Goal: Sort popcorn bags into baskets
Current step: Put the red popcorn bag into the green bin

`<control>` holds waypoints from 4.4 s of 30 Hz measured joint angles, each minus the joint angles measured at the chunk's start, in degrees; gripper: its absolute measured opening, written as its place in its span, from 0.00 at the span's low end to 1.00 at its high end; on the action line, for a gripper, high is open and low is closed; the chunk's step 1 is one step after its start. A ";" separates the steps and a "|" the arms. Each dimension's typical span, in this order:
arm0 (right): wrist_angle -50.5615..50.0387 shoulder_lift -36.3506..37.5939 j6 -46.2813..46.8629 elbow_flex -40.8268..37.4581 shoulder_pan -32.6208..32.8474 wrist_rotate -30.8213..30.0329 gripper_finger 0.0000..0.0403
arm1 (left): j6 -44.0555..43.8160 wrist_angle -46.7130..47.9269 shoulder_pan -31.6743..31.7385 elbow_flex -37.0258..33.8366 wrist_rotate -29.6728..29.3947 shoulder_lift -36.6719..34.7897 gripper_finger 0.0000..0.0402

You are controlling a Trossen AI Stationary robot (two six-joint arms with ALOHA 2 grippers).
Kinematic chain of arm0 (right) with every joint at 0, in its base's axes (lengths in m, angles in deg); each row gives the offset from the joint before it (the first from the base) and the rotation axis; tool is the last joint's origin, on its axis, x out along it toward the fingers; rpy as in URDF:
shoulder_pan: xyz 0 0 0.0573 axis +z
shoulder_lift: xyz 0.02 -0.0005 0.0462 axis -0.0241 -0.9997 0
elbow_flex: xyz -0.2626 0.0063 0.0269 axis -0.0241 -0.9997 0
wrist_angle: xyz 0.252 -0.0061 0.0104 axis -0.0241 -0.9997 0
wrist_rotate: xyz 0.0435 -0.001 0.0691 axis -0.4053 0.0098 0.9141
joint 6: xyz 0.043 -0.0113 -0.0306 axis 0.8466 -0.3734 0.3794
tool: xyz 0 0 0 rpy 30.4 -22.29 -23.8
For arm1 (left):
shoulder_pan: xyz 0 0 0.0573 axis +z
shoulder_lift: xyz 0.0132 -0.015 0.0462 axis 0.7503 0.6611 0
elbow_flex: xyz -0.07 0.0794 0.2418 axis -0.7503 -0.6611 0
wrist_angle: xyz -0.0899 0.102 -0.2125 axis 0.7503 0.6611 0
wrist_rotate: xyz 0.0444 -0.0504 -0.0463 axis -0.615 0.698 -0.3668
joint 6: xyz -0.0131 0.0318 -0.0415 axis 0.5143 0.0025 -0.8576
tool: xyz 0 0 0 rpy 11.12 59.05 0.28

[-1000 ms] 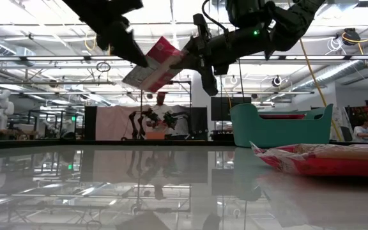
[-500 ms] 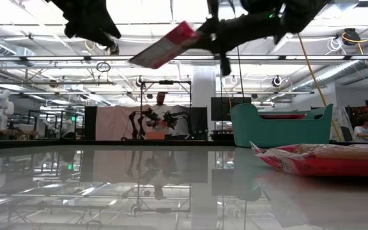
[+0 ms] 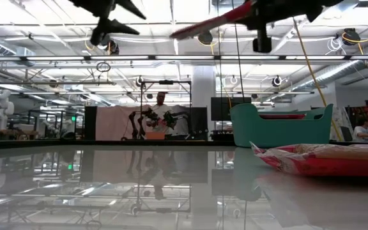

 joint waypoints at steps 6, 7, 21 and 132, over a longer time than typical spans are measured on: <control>-1.48 3.95 -11.90 0.02 -3.01 2.41 0.02 | -2.01 -12.64 4.58 -0.03 9.52 4.01 0.60; -1.06 4.16 -13.47 0.01 -3.62 3.47 0.02 | -2.75 -14.69 5.01 -0.04 10.95 5.15 0.64; -1.33 4.01 -19.21 0.02 -10.39 17.33 0.04 | -11.81 -46.20 1.03 -0.04 19.00 23.78 0.84; 8.23 0.53 -9.80 -0.02 -17.64 13.81 0.42 | -1.10 -63.12 -2.49 -0.04 -7.57 28.97 0.08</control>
